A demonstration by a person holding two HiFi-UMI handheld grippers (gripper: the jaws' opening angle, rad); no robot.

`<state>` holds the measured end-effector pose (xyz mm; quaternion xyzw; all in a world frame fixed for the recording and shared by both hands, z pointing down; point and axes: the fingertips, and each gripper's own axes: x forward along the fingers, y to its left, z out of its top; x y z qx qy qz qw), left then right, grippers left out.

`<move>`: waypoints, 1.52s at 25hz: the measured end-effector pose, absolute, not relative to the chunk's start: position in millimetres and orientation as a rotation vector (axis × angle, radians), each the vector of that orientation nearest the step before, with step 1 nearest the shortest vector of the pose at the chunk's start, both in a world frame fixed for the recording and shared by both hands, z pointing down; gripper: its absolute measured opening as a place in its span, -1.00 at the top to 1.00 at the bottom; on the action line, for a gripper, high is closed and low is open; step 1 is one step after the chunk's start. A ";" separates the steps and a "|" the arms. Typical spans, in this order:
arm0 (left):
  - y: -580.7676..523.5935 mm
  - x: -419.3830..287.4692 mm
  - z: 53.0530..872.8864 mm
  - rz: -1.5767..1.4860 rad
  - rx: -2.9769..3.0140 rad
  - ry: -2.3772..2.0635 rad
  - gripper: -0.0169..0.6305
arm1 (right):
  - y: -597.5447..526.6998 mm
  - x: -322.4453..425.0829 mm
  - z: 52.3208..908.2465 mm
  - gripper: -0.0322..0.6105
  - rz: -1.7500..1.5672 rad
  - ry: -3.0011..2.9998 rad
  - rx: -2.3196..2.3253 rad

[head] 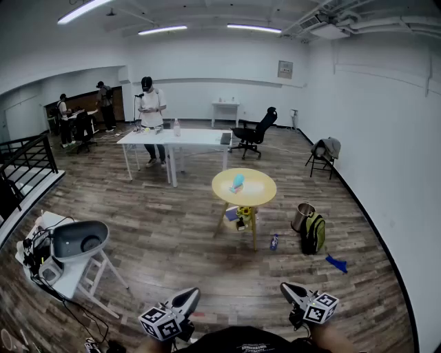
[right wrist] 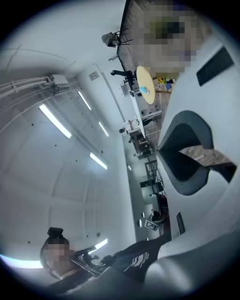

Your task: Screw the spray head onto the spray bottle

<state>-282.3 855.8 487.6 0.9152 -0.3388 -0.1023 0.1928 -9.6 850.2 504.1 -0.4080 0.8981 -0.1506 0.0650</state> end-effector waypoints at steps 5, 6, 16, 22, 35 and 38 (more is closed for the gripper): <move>850.9 -288.0 489.0 -0.292 2.564 -0.951 0.92 | 843.7 -10.9 504.8 0.92 -0.450 2.718 -1.245; 850.3 -288.0 489.1 -0.292 2.563 -0.950 0.92 | 842.0 -10.9 504.5 0.92 -0.447 2.720 -1.246; 841.5 -297.0 497.2 -0.310 2.540 -0.964 0.92 | 827.3 -19.8 501.9 0.92 -0.442 2.741 -1.224; 834.7 -313.5 498.8 -0.317 2.533 -0.973 0.92 | 816.8 -32.2 500.5 0.91 -0.459 2.717 -1.227; 825.6 -367.5 517.4 -0.312 2.484 -0.988 0.92 | 799.6 -83.8 514.1 0.91 -0.513 2.726 -1.216; 821.7 -381.0 523.5 -0.314 2.473 -0.990 0.92 | 794.0 -94.0 518.3 0.91 -0.519 2.729 -1.225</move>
